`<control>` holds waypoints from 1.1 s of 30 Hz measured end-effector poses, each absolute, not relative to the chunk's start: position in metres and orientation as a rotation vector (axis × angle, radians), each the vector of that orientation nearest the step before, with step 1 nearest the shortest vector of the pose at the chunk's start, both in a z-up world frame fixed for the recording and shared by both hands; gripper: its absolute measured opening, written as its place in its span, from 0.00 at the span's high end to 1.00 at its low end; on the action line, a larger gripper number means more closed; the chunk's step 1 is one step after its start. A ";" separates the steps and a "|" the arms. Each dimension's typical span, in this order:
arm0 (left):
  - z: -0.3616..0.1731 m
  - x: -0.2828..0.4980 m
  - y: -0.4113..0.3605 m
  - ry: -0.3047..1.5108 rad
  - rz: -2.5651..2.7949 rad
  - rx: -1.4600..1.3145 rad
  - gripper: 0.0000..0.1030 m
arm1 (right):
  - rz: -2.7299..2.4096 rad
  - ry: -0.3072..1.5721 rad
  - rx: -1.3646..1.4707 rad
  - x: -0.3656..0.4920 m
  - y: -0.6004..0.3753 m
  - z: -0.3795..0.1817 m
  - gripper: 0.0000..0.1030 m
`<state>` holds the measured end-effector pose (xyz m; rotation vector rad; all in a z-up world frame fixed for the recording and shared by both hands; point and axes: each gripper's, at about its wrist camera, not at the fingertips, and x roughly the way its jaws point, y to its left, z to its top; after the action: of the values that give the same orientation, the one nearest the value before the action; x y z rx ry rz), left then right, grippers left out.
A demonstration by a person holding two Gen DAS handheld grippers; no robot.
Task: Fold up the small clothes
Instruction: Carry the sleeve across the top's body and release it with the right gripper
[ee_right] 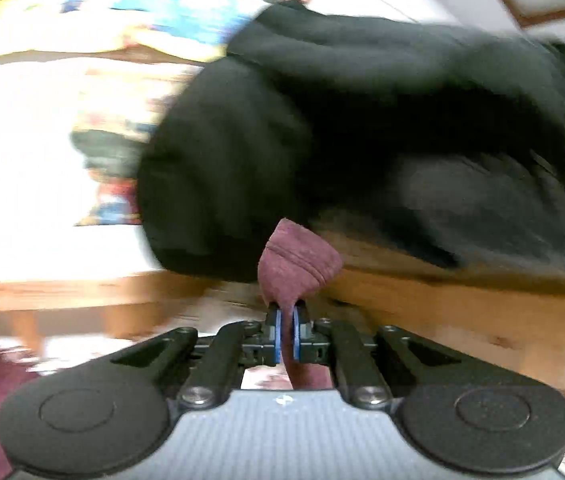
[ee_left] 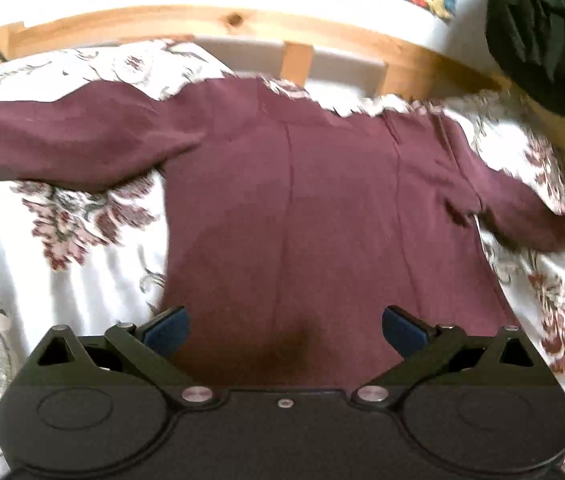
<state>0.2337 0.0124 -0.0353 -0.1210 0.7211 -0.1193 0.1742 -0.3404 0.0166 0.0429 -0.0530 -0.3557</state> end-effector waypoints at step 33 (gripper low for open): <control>-0.009 0.236 0.083 0.620 0.026 -0.346 0.01 | 0.522 0.422 -0.505 0.133 -0.111 -0.087 0.22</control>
<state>0.2356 0.0827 -0.0090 -0.3456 0.6203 0.0258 0.1326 -0.1107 -0.0867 -0.5055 0.4220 0.5219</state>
